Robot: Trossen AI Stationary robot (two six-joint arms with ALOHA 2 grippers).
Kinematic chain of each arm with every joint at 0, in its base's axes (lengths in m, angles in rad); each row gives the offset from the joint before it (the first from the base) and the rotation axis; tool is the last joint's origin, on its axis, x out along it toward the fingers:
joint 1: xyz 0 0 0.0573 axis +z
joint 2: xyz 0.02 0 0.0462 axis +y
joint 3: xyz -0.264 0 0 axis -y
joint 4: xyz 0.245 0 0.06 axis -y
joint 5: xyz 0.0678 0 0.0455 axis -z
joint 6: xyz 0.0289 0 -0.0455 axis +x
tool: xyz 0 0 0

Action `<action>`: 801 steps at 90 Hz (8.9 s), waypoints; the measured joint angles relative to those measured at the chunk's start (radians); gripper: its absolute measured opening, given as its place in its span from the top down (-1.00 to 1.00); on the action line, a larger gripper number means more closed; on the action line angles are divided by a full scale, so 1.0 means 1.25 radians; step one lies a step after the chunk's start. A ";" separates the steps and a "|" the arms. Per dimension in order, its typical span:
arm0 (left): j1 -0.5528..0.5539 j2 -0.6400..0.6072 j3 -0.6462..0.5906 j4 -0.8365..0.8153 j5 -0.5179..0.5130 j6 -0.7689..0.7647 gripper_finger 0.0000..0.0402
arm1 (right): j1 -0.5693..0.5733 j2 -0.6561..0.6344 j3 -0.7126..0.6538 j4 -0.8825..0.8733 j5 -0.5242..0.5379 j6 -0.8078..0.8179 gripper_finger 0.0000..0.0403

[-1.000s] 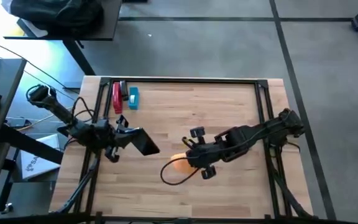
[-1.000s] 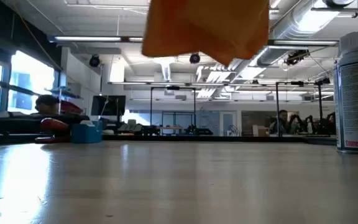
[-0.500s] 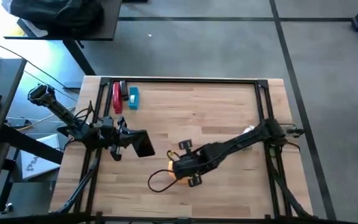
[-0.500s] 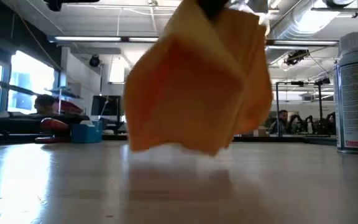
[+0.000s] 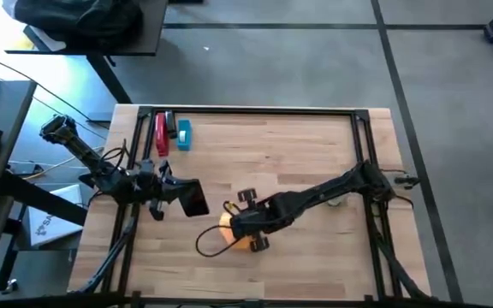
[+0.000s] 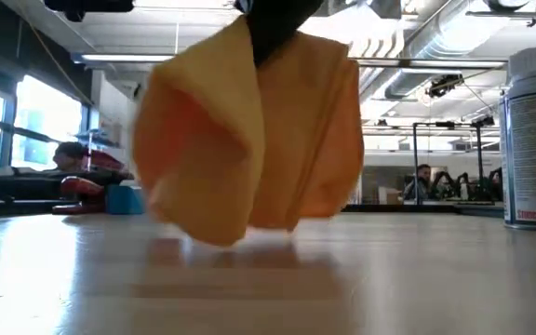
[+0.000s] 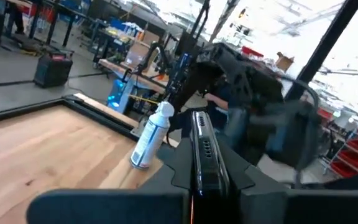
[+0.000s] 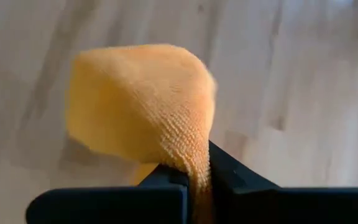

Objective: Apply microfiber cloth
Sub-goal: Wipe the front and back of the black cellphone using the yellow microfiber cloth, then return to Home Position

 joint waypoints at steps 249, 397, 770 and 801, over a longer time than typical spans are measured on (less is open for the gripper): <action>0.422 0.026 0.009 -1.015 0.476 -0.569 0.96 | -0.266 -0.211 -0.598 0.773 -0.011 0.015 -0.47; 0.699 0.207 0.082 -1.154 0.421 -0.546 0.39 | -0.055 -0.115 -0.372 0.438 0.026 0.006 -0.47; 0.456 -0.579 -0.303 -0.366 0.526 0.174 0.93 | 0.133 -1.120 -1.151 0.401 0.389 0.584 1.00; 0.456 -0.579 -0.359 -0.287 0.551 0.182 0.93 | 0.120 -1.134 -1.270 0.828 0.216 0.390 1.00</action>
